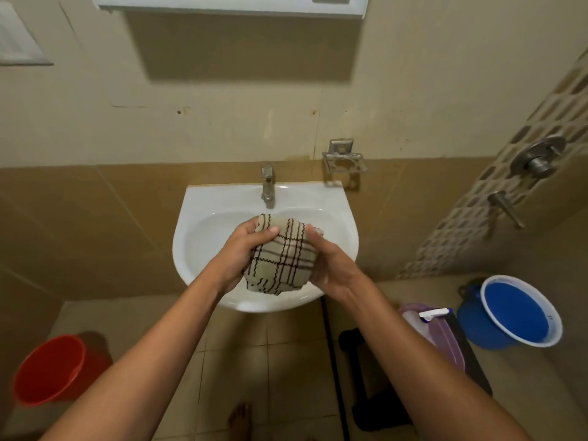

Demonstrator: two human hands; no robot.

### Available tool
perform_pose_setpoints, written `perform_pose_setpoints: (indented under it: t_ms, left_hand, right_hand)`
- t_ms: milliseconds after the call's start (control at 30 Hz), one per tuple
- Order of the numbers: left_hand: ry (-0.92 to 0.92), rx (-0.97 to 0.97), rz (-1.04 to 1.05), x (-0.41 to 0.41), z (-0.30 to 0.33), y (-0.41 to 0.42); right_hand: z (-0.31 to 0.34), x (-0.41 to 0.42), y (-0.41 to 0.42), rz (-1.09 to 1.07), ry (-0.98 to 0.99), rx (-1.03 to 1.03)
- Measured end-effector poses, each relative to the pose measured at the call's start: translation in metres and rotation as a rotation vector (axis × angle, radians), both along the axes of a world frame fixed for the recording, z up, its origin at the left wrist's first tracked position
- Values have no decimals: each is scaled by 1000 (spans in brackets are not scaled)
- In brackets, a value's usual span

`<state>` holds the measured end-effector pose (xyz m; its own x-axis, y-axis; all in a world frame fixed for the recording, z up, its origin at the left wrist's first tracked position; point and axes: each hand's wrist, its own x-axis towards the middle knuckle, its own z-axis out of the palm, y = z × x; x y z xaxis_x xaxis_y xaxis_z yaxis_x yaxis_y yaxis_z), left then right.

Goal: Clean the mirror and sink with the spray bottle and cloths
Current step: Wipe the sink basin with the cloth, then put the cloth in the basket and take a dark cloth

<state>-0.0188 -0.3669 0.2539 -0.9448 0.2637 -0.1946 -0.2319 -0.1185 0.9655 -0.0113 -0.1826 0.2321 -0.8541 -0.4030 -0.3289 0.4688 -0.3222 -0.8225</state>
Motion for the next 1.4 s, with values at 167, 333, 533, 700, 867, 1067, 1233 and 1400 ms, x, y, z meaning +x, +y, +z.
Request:
perform_pose_setpoints:
  t_ms: [167, 333, 533, 700, 867, 1067, 1233, 1400]
  left_hand:
    - [-6, -35, -19, -23, -6, -13]
    - [-92, -21, -121, -48, -21, -35]
    - [-113, -116, -323, -82, -35, -32]
    - [-72, -95, -465, -93, -42, 6]
    - [21, -22, -570, -90, -51, 58]
    - [-250, 57, -700, -89, -63, 129]
    - [-240, -227, -1069, -92, -70, 199]
    - [-75, -437, -1261, -80, -71, 281]
  right_hand:
    - [-12, -7, -25, -127, 52, 124]
    - [-12, -22, -40, -240, 72, 228]
    - [-16, -18, -22, -331, 38, 285]
    - [-20, 8, 12, -457, 46, 153]
    - [-33, 33, 50, -688, 33, 99]
    - [-44, 51, 103, -858, 93, 312]
    - [-46, 64, 166, -747, 196, 492]
    - [-52, 72, 235, -647, 123, 593]
